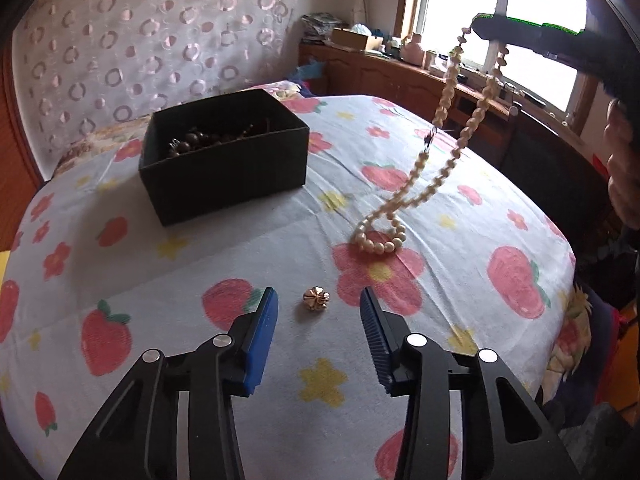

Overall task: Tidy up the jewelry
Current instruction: 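Grasp the small gold stud earring with the left gripper while the right holds the pearls up, then lower the pearls into the box with the right gripper while the left drops the earring in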

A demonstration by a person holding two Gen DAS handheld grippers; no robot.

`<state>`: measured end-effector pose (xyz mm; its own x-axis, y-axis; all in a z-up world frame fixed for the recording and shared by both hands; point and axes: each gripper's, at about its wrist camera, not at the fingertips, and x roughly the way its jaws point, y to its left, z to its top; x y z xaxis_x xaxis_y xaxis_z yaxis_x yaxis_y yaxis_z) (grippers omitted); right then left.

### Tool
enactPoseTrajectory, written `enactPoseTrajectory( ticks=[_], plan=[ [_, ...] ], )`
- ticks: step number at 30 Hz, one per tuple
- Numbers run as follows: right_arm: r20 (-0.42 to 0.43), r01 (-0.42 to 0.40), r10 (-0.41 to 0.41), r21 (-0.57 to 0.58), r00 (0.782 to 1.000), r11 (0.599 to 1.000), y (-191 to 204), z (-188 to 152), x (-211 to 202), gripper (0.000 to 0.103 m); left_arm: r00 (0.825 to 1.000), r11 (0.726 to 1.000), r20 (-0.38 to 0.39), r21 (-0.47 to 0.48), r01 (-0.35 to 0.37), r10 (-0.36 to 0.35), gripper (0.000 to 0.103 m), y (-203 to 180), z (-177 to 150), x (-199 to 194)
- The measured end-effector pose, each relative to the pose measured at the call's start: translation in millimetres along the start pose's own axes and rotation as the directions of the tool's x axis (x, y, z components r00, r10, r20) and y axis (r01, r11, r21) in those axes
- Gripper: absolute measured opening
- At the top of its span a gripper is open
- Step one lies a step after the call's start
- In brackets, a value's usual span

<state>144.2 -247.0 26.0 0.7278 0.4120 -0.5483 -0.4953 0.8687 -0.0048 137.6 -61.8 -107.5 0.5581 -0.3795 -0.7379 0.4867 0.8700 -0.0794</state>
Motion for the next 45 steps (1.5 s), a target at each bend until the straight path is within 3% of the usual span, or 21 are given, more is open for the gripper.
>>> enactPoseTrajectory(
  ticks=[6,8,11,20,28,45],
  plan=[
    [0.007,0.005,-0.005,-0.008,1.0,1.0,0.0,3.2,-4.3,0.009,1.0,1.0,-0.02,0.016,-0.018,0.018,0.029,-5.2,2.0,7.8],
    [0.008,0.004,-0.004,-0.007,1.0,1.0,-0.2,3.2,-4.4,0.009,0.999,0.999,-0.03,0.022,-0.026,0.027,0.019,-5.2,2.4,11.6],
    [0.008,0.004,-0.004,-0.008,1.0,1.0,-0.6,3.8,-4.7,0.009,0.999,0.999,-0.034,0.034,-0.039,0.04,0.013,-7.0,2.4,14.2],
    [0.012,0.002,-0.002,-0.01,1.0,1.0,-1.0,4.5,-5.8,0.009,0.999,0.998,-0.006,0.042,-0.05,0.05,0.013,-8.3,2.0,6.2],
    [0.045,0.0,0.002,-0.024,0.999,1.0,1.1,29.0,-14.3,0.009,0.995,0.998,0.071,0.004,-0.068,0.068,0.013,5.8,17.9,-18.6],
    [0.186,-0.04,0.054,-0.077,0.981,0.996,10.0,130.5,-1.2,0.009,0.972,0.992,0.199,-0.063,-0.111,0.121,0.013,49.9,82.6,-46.9]
  ],
)
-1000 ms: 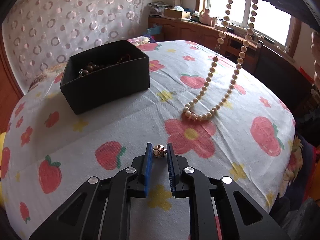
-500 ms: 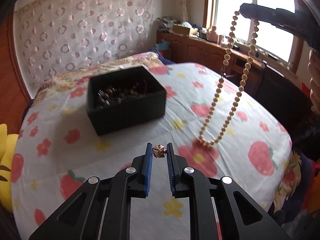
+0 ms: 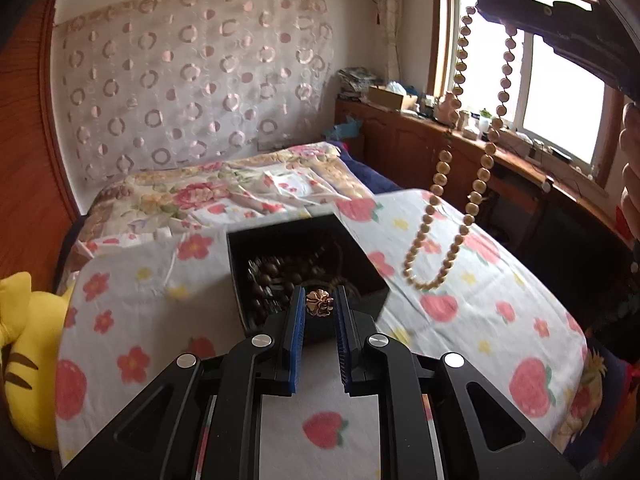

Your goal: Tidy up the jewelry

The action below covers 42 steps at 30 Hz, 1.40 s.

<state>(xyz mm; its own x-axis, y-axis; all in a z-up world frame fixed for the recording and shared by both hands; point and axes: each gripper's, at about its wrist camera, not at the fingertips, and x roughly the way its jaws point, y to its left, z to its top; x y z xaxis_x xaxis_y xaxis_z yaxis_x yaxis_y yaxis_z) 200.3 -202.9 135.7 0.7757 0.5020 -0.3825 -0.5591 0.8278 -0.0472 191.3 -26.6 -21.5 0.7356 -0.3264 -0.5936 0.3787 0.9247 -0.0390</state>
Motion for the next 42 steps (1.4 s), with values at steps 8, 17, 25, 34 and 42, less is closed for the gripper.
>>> enactPoseTrajectory(
  ticks=[8,17,25,34,42],
  plan=[
    [-0.004,-0.066,0.066,-0.002,0.998,0.998,-9.1,15.6,45.0,0.009,1.0,1.0,-0.022,-0.022,-0.011,0.01,0.013,23.1,15.6,33.3],
    [-0.177,-0.086,0.091,0.04,0.98,0.996,-16.0,-45.2,119.6,0.009,0.998,0.999,-0.066,-0.046,-0.006,0.003,0.013,39.8,20.4,73.7],
    [-0.265,-0.111,0.14,0.12,0.954,0.986,-15.9,-90.5,152.6,0.01,0.997,0.999,-0.069,-0.051,-0.019,0.015,0.025,44.4,26.1,84.1],
    [-0.229,-0.058,0.092,0.154,0.969,0.986,-15.1,-106.5,121.2,0.03,0.997,0.996,-0.023,-0.063,-0.069,0.067,0.063,40.5,17.3,61.7],
    [-0.169,0.042,-0.011,0.181,0.985,0.983,0.5,-126.8,67.0,0.074,0.984,0.985,0.052,-0.059,-0.165,0.168,0.094,21.5,-3.5,7.2]
  ],
)
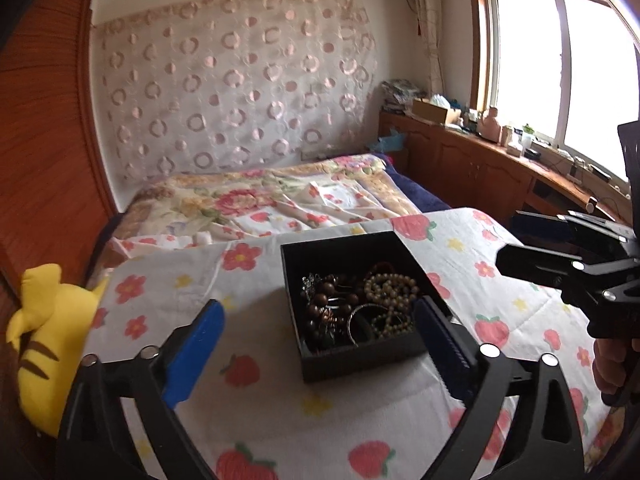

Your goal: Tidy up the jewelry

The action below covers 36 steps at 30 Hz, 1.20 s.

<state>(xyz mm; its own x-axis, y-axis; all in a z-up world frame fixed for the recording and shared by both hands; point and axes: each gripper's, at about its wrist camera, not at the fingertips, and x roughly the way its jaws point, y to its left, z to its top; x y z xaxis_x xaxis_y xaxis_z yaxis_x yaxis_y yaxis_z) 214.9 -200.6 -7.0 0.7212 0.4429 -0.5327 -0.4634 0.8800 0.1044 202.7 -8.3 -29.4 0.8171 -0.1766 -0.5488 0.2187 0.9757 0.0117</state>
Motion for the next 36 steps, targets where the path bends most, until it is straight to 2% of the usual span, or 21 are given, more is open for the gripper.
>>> enactPoseTrajectory(
  ticks=[1,3,7,13,17,22,36],
  plan=[
    [0.01,0.024,-0.024,0.009,1.0,1.0,2.7,-5.3,-8.4,0.078,1.0,1.0,0.01,-0.002,-0.012,0.012,0.096,-1.2,-2.5,-7.7],
    [0.036,0.064,-0.065,0.02,0.997,0.998,6.9,-12.6,-22.7,0.092,0.999,1.0,0.024,-0.01,-0.028,0.028,0.096,-4.2,-7.4,-23.0],
    [0.094,0.139,-0.143,0.051,0.985,0.989,17.3,-28.1,-56.8,0.1,0.998,0.999,0.047,-0.03,-0.046,0.047,0.096,-9.3,-18.8,-52.4],
    [0.119,0.196,-0.209,0.112,0.971,0.974,27.7,-52.5,-92.3,0.101,0.992,0.993,0.068,-0.038,-0.108,0.111,0.096,-19.2,-41.7,-94.6],
    [0.118,0.241,-0.254,0.115,0.96,0.964,34.4,-66.6,-102.0,0.101,0.991,0.993,0.081,-0.06,-0.106,0.111,0.096,-22.7,-51.7,-111.5],
    [0.141,0.262,-0.273,0.094,0.952,0.961,45.4,-73.4,-106.7,0.101,0.988,0.991,0.092,-0.066,-0.117,0.123,0.096,-26.3,-59.4,-124.1],
    [0.143,0.261,-0.272,0.091,0.952,0.961,54.1,-78.5,-105.5,0.101,0.989,0.989,0.081,-0.084,-0.119,0.126,0.096,-22.8,-62.7,-134.4]
  ],
)
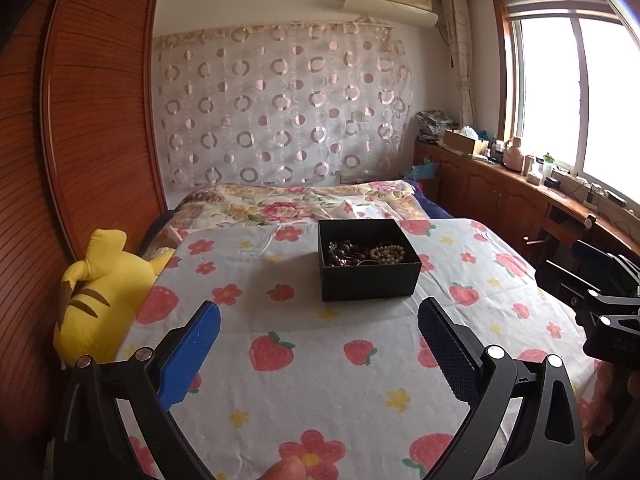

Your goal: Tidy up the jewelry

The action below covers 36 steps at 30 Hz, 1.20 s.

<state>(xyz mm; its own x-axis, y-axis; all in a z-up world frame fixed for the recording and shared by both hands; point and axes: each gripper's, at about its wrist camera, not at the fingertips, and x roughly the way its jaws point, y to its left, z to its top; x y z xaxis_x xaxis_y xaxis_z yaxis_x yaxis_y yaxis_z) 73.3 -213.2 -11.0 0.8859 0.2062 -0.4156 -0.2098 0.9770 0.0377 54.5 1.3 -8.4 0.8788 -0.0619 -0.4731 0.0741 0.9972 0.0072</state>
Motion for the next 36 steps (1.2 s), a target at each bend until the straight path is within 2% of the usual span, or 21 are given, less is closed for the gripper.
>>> enactPoseTrajectory(
  ticks=[6,36],
  plan=[
    [-0.002,0.0,0.0,0.001,1.0,1.0,6.1,-4.2,-2.4,0.101,1.0,1.0,0.021,-0.006,0.024,-0.024,0.096,-0.4,2.0,-2.5],
    [0.0,0.0,0.0,0.015,1.0,1.0,10.9,-8.3,-6.1,0.101,0.999,1.0,0.047,0.002,0.011,-0.011,0.096,-5.9,5.3,-8.2]
  ],
)
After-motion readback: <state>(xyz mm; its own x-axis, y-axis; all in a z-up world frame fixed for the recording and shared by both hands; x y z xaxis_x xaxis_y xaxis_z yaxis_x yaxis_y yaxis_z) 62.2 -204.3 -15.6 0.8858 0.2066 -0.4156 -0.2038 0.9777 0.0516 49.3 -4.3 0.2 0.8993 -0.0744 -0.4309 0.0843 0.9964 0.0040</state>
